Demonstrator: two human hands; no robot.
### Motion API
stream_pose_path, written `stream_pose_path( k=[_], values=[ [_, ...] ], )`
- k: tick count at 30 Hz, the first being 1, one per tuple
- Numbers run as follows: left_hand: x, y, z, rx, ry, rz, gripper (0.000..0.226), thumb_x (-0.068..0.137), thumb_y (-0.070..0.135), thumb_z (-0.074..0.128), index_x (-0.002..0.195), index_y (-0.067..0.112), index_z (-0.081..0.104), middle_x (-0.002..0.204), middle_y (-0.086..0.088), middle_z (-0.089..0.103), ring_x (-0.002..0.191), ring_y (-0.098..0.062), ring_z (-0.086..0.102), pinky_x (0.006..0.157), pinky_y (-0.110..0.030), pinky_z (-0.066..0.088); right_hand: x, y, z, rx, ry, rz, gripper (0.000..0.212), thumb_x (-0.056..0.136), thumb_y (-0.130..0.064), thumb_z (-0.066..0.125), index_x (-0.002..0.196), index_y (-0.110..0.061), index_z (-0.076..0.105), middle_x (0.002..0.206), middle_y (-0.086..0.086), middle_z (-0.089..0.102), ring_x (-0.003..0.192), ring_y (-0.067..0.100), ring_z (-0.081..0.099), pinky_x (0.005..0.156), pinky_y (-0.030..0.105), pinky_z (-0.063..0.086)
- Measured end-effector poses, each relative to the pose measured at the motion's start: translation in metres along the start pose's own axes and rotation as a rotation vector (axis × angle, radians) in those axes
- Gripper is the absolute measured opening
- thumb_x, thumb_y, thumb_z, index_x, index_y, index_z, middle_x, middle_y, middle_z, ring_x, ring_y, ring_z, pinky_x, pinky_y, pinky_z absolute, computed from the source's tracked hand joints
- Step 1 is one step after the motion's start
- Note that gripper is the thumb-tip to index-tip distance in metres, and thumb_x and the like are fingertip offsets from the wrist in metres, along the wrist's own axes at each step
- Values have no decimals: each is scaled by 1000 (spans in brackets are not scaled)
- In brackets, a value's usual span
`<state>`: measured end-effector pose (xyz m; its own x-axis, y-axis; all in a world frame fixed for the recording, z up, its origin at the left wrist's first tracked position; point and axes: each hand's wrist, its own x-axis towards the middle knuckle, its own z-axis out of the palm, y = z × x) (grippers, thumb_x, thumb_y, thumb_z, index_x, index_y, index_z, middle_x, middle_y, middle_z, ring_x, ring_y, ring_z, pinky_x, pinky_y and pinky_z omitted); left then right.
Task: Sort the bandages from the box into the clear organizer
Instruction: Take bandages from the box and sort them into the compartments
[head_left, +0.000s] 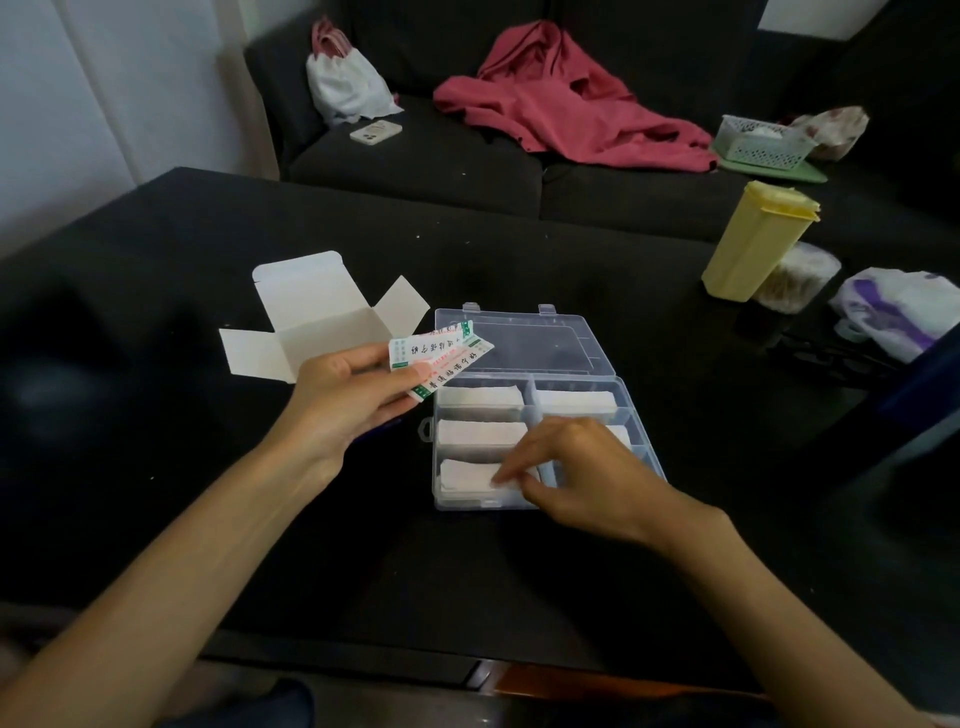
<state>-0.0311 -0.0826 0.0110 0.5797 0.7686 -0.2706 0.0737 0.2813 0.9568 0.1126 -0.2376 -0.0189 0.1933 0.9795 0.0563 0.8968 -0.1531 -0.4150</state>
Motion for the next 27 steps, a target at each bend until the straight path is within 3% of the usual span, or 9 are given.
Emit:
stream_pose_path(
  k=[3, 6, 8, 10, 13, 16, 22, 24, 27],
  values=[
    [0, 0, 0, 5, -14, 0, 37, 81, 8, 68, 117, 16, 64, 94, 5, 70, 84, -10, 67, 61, -17, 57, -1, -2, -2, 68, -50, 69, 25, 87, -18, 56, 102, -33, 71, 113, -10, 64, 102, -1, 52, 86, 11, 37],
    [0, -1, -1, 2, -34, -9, 35, 81, 8, 69, 114, 15, 65, 91, 5, 71, 81, -10, 69, 59, -17, 56, 0, -3, -2, 156, -77, 79, 23, 89, -18, 54, 97, -32, 71, 106, -17, 64, 96, -7, 52, 85, 10, 38],
    [0, -1, -1, 14, -74, -23, 32, 79, 9, 70, 110, 17, 67, 90, 4, 73, 80, -8, 70, 58, -16, 55, 2, -4, -3, 263, 51, 112, 21, 91, -18, 53, 98, -32, 68, 98, -22, 63, 92, -8, 55, 78, 10, 44],
    [0, -3, -1, 42, -132, -52, 28, 78, 9, 71, 104, 18, 68, 91, 2, 74, 81, -7, 71, 59, -17, 55, 4, -4, -6, 341, 320, 157, 20, 89, -20, 60, 104, -33, 59, 96, -21, 60, 91, -6, 56, 69, 12, 48],
    [-1, -5, 3, 59, -217, -103, 28, 75, 9, 72, 102, 16, 70, 89, 0, 75, 82, -8, 71, 61, -17, 56, 6, 1, -11, 149, 536, 50, 38, 79, -29, 72, 111, -36, 53, 105, -16, 51, 92, -2, 51, 68, 10, 47],
    [-1, -6, 7, 35, -260, -164, 31, 72, 10, 72, 103, 14, 69, 91, -4, 75, 82, -11, 71, 63, -19, 57, 5, 6, -7, -87, 499, -72, 37, 79, -39, 69, 115, -33, 62, 113, -4, 52, 101, 0, 41, 80, 13, 39],
    [-2, -7, 8, -20, -298, -223, 18, 81, 12, 66, 99, 12, 69, 90, -6, 75, 80, -14, 72, 61, -19, 58, 3, 7, -11, -182, 524, -131, 30, 84, -42, 54, 96, -22, 73, 100, -2, 66, 94, 10, 54, 68, 25, 52],
    [-2, -7, 6, 12, -305, -187, 19, 83, 16, 64, 101, 13, 68, 92, -6, 74, 83, -14, 72, 64, -20, 58, 3, 6, -12, -28, 517, -77, 26, 83, -38, 59, 98, -21, 72, 98, -6, 68, 93, 5, 59, 73, 24, 54],
    [-2, -6, 2, 93, -242, -95, 15, 86, 20, 63, 99, 16, 68, 91, -2, 75, 83, -12, 72, 65, -20, 58, 1, 1, -21, 415, 459, 97, 15, 83, -25, 64, 97, -23, 69, 91, -11, 69, 82, 3, 65, 70, 19, 55]
  ],
)
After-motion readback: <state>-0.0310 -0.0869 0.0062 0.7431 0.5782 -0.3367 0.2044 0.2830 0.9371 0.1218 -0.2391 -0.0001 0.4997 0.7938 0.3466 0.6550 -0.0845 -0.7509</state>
